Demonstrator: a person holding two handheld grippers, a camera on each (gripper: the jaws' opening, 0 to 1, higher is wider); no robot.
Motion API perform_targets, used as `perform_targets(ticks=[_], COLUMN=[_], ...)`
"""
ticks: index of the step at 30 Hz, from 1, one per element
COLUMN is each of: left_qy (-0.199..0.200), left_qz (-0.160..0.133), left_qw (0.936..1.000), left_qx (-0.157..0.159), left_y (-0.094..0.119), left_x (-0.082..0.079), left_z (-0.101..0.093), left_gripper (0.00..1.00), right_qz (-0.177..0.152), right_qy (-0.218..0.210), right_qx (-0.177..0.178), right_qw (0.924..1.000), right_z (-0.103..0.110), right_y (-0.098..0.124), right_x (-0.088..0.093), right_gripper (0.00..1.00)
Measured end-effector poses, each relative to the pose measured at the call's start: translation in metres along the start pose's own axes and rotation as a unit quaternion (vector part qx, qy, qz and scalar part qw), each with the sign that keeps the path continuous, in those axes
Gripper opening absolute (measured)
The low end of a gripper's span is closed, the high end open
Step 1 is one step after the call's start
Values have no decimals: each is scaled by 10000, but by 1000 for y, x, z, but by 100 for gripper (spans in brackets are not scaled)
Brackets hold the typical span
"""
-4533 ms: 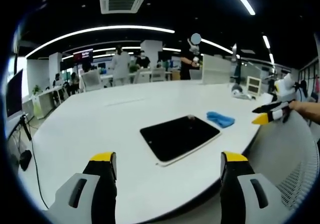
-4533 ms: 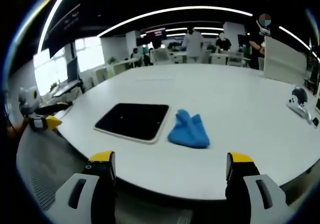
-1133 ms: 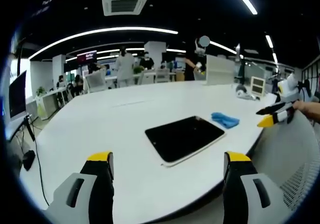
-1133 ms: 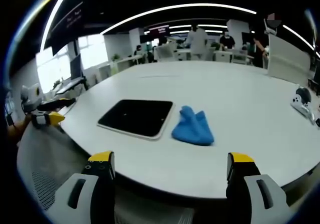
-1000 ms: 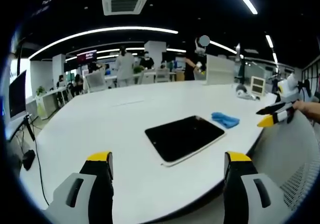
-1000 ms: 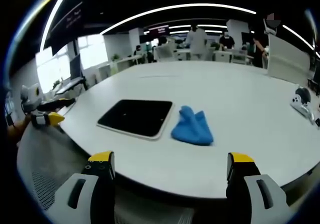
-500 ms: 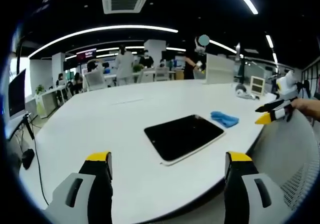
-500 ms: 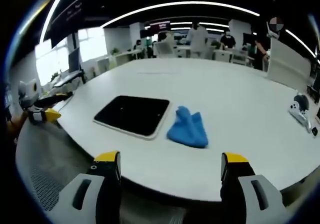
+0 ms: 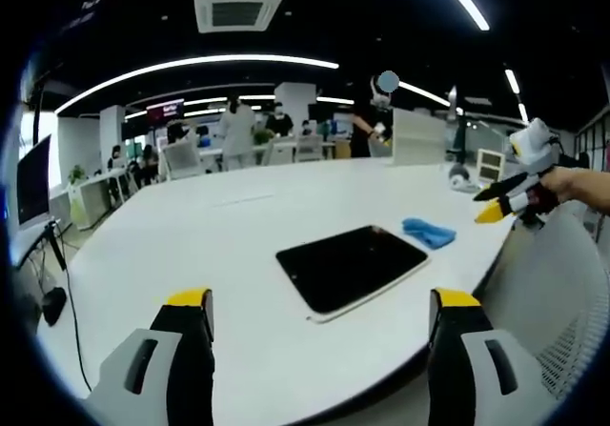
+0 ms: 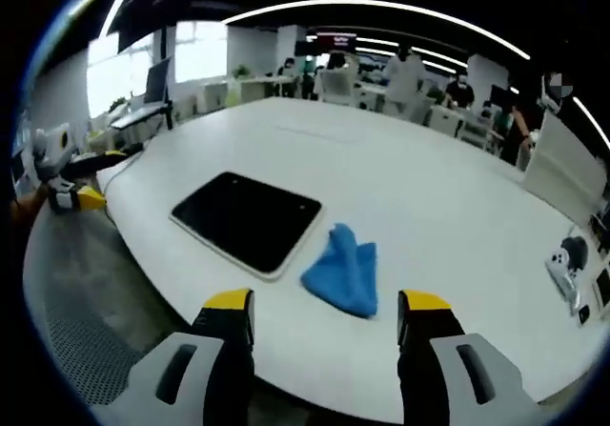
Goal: Wipe the mirror surface with the cleaning cloth until all visible marks leave the cleaned area.
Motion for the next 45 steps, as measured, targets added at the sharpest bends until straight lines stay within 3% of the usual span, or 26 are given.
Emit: perform_targets(ticks=[6, 10, 14, 22, 32, 38, 45], left_qy=[4, -3, -20, -20, -9, 10, 4], left_qz=[20, 0, -21, 10, 8, 17, -55], left_qw=[10000, 10000, 10000, 10000, 10000, 10000, 10000], left_qx=[-19, -34, -53, -38, -33, -9, -45], left_y=[0, 0, 0, 0, 0, 0, 0], left_x=[1, 0, 0, 1, 1, 1, 0], left_z=[1, 1, 1, 1, 2, 2, 2], left_gripper=[94, 95, 96, 95, 95, 93, 93], right_qz=[161, 407, 474, 530, 648, 578, 702], right_qy=[239, 744, 816, 764, 726, 551, 707], right_qx=[39, 188, 228, 223, 192, 97, 113], right_qw=[9996, 9962, 9953, 9954, 9951, 9968, 9950], right_z=[-6, -15, -21, -25, -26, -23, -27], right_y=[-14, -25, -35, -54, -82, -93, -100], right_x=[-6, -6, -7, -10, -6, -5, -4], right_gripper=[53, 53, 50, 46, 31, 24, 21])
Point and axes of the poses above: the point that each gripper's makers call its tool centre point, and the gripper's own axes: y roughly backward along the fingers, z roughly to its left, x roughly out of its underside, the point moved 5 cm from there along y, roughly backward along the fingers, and after that the axes turned 10 degrees about -y, right-handed, at the moved point
